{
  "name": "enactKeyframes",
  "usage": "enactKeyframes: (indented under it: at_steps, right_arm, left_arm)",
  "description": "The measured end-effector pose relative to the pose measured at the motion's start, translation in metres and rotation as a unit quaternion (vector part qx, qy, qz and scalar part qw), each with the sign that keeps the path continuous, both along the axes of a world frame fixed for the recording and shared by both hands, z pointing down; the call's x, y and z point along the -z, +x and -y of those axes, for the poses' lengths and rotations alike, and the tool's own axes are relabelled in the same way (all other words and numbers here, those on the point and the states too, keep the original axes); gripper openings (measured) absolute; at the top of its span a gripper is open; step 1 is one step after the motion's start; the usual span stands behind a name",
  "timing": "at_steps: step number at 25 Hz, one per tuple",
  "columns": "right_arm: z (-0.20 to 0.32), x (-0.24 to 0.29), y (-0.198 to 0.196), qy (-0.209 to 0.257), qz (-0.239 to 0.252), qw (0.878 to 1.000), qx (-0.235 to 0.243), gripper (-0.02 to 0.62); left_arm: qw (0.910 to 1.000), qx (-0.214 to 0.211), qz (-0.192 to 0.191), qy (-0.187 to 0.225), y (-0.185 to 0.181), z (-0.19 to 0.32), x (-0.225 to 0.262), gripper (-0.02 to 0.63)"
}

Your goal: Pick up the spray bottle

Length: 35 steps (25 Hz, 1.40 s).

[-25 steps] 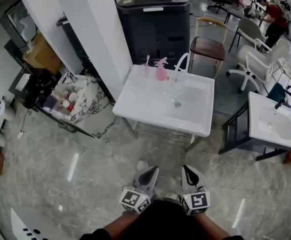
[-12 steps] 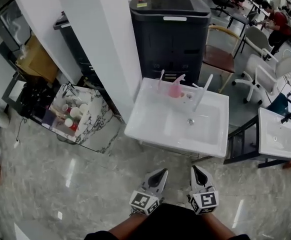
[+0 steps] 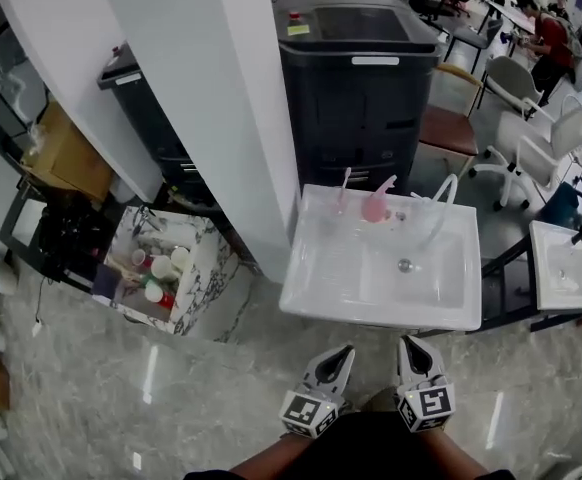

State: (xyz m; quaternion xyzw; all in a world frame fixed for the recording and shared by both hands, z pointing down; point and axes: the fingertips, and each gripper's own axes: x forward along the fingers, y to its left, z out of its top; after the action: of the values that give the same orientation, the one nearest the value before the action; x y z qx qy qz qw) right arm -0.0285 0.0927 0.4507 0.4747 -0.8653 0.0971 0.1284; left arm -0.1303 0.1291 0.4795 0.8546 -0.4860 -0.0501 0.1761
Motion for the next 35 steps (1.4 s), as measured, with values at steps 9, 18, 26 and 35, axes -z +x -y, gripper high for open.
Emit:
enactKeyframes:
  at_steps: [9, 18, 26, 35]
  right_arm:
    - [0.029, -0.005, -0.031, 0.001, 0.005, 1.000, -0.003, -0.002]
    - [0.078, -0.012, -0.029, 0.013, 0.030, 0.999, -0.018, -0.002]
    - [0.158, -0.017, -0.009, 0.010, 0.040, 0.998, -0.043, -0.002]
    - [0.237, -0.044, -0.001, -0.001, 0.040, 0.998, -0.041, -0.002]
  left_arm:
    - [0.9999, 0.010, 0.003, 0.006, -0.026, 0.032, 0.001, 0.018]
    - [0.9995, 0.008, 0.032, 0.003, -0.037, 0.089, -0.009, 0.018]
    - [0.9984, -0.012, 0.053, -0.016, -0.025, 0.183, -0.025, 0.018]
    - [0.9968, -0.024, 0.069, -0.034, -0.001, 0.279, -0.059, 0.018]
